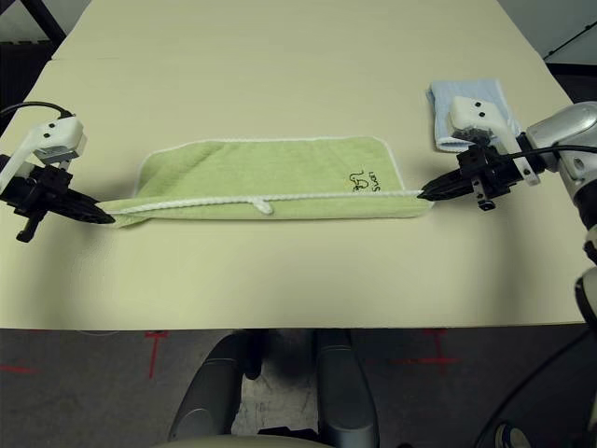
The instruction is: Fold the towel and set it aside.
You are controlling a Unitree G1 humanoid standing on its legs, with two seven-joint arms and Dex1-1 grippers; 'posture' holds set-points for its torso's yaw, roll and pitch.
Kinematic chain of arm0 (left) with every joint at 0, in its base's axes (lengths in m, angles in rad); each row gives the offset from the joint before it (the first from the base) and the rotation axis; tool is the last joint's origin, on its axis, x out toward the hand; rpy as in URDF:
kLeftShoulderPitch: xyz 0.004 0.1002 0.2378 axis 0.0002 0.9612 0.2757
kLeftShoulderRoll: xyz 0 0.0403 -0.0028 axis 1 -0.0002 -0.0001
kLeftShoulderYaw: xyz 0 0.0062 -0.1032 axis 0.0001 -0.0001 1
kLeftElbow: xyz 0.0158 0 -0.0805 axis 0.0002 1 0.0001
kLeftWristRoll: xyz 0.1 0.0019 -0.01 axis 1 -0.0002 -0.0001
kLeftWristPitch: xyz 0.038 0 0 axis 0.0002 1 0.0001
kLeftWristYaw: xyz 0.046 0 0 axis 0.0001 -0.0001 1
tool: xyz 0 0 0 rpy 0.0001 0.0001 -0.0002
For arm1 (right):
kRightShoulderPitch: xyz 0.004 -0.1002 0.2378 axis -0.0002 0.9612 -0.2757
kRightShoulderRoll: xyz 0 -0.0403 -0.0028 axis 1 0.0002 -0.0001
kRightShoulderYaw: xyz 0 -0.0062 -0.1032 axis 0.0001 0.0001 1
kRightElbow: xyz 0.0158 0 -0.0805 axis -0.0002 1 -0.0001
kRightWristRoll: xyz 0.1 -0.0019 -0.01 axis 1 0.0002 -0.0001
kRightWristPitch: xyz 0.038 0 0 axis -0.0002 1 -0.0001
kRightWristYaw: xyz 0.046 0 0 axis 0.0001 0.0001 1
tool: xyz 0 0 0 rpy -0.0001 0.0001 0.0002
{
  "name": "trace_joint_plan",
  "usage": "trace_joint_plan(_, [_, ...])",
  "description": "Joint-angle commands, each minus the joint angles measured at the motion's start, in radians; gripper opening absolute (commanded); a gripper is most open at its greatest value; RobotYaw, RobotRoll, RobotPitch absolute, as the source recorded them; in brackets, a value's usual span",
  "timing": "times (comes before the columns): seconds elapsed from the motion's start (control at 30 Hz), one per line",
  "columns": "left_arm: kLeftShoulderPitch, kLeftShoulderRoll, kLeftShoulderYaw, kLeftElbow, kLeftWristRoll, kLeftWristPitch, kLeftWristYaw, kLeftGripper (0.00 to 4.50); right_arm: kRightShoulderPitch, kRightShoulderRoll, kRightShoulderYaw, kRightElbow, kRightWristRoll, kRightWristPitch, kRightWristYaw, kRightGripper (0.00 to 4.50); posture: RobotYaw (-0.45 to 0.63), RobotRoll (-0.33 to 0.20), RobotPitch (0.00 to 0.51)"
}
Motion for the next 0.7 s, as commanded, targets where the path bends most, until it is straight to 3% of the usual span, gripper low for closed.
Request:
trace_joint_plan(0.03, [-0.045,-0.056,0.077,0.148,0.114,-0.080,0.044,0.03,-0.015,0.027,-0.091,0.078,-0.076,-0.049,-0.109,0.00,-0.06,0.000,0.256])
trace_joint_plan(0.3, [-0.134,-0.183,0.208,0.339,0.260,-0.231,0.182,0.03,-0.073,0.104,-0.249,0.130,-0.157,-0.073,-0.253,0.00,-0.06,0.000,0.243])
trace_joint_plan(0.7, [-0.197,-0.287,0.290,0.491,0.397,-0.268,0.294,0.03,-0.091,0.175,-0.280,0.165,-0.335,-0.087,-0.471,0.00,-0.06,0.000,0.242])
